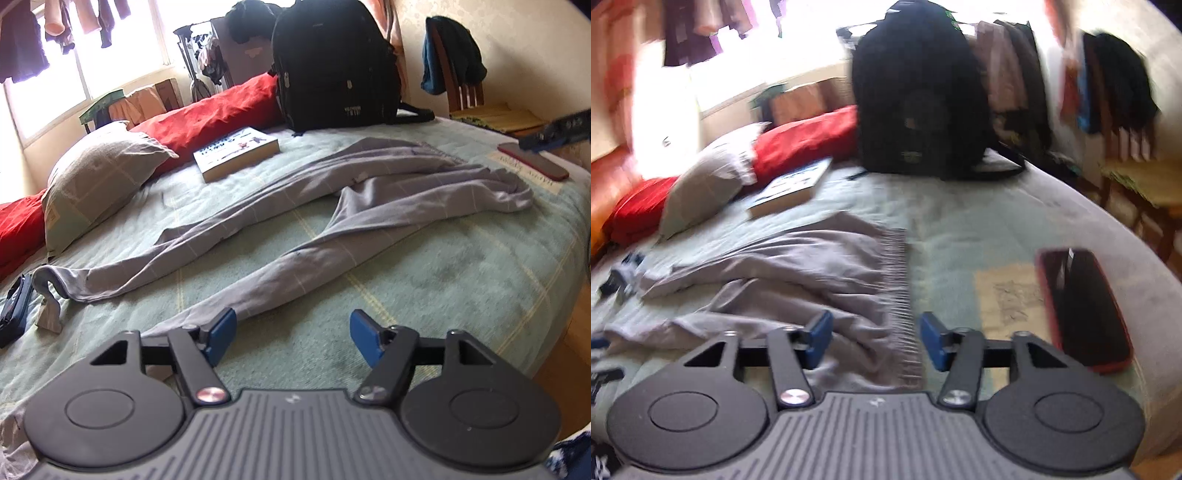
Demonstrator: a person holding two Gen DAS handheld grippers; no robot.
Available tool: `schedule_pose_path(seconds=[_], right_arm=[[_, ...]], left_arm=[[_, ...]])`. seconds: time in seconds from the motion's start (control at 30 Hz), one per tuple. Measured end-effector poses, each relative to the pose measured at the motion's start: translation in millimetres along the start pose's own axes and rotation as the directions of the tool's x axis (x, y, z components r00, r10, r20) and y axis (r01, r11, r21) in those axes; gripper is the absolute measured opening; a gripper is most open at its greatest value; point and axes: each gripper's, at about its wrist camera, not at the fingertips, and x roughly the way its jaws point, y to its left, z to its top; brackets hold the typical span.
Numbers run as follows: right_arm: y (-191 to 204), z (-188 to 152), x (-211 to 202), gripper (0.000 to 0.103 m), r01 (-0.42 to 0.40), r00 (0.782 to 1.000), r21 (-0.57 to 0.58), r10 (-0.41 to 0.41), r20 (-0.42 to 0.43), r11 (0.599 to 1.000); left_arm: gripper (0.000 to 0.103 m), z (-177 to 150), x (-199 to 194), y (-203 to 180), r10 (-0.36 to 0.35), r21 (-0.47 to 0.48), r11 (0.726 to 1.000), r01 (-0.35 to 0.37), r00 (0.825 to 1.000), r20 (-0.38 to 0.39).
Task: Fold clothes
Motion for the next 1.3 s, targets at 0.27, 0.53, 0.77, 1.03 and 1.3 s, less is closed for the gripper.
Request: schedule_pose_path(seconds=[0.27,0.53,0.77,1.03,1.3], right_arm=[[92,-15,53,0.068,-0.247,0.960,-0.176,0.215,-0.180,0.953],[132,-46,85,0.103,-0.367,0.908,-0.210,0.300,-0.294,0.906],[153,-12,93,0.103,-0.416,0.890,-0.177,0.360,-0.280,0.892],[248,34,135,0.103,-0.627,0.766,-0.214,0.542,-0.346,0.749],[372,38,199,0.103,-0.804,0.573,-0.211,0.630,-0.525,0.556]], left_arm=[[0.072,-13,12,9,0.008,0.017,1.000,-0.007,0.998,-0.068],[0.081,-34,17,37,0.000,-0.042,0.999,-0.005,0.993,-0.118],[0.081,-36,-2,78,0.066,-0.057,0.996,-0.073,0.992,-0.106],[0.081,-76,-11,143,0.149,-0.120,0.976,-0.179,0.963,-0.225],[0.081,-117,-50,180,0.183,-0.229,0.942,-0.246,0.947,-0.264]])
